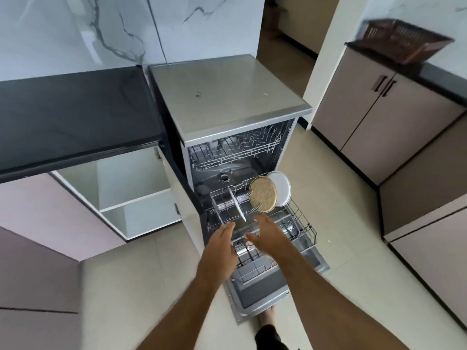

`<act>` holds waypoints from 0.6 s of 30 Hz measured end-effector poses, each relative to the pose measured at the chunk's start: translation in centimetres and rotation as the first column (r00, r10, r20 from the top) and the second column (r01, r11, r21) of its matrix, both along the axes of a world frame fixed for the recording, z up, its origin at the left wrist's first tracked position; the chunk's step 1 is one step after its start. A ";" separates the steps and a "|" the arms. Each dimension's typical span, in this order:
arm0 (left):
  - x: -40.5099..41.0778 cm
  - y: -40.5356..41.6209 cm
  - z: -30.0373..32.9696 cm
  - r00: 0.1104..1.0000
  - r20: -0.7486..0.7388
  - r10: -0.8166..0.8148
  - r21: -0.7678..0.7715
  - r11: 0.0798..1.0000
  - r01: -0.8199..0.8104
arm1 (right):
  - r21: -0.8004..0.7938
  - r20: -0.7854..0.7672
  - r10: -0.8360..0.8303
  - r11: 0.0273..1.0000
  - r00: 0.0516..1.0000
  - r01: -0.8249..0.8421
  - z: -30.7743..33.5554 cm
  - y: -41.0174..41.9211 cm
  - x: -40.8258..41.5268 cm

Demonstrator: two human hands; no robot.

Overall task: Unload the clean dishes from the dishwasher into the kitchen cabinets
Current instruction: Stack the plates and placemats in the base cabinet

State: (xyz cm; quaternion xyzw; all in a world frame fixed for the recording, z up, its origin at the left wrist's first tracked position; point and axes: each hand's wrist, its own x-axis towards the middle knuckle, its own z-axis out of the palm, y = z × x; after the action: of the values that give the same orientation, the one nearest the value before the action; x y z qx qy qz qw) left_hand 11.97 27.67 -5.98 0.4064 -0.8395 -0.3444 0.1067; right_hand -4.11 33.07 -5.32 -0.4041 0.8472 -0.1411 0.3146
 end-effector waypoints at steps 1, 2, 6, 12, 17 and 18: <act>-1.7 -0.6 -0.8 1.000 0.007 0.024 0.017 1.000 -0.024 | 0.005 0.003 0.018 1.000 1.000 -0.018 -0.6 -0.9 -1.6; -3.2 -1.2 -1.6 0.998 0.012 0.055 0.034 0.998 -0.055 | 0.009 0.003 0.038 0.999 0.999 -0.038 -1.2 -2.0 -3.0; -9.0 -4.2 -5.1 0.985 0.040 0.169 0.111 0.979 -0.173 | 0.026 0.029 0.111 0.993 0.993 -0.111 -4.5 -5.9 -8.1; -14.7 -9.4 -12.1 0.921 0.120 0.369 0.195 0.901 -0.387 | 0.044 0.078 0.155 0.986 0.985 -0.159 -10.9 -11.2 -13.1; -16.9 -12.1 -19.3 0.791 0.155 0.592 0.395 0.697 -0.599 | 0.051 0.119 0.127 0.990 0.985 -0.134 -18.7 -14.2 -15.1; -17.0 -12.4 -20.9 0.741 0.179 0.647 0.435 0.623 -0.649 | 0.052 0.133 0.106 0.992 0.985 -0.114 -20.7 -14.7 -15.3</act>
State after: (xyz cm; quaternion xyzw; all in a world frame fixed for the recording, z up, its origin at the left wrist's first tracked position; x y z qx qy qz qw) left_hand -5.04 15.29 -26.86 0.6949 -0.5269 -0.4747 0.1191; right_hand -19.42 18.37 -26.06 -0.4307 0.8051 -0.1242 0.3884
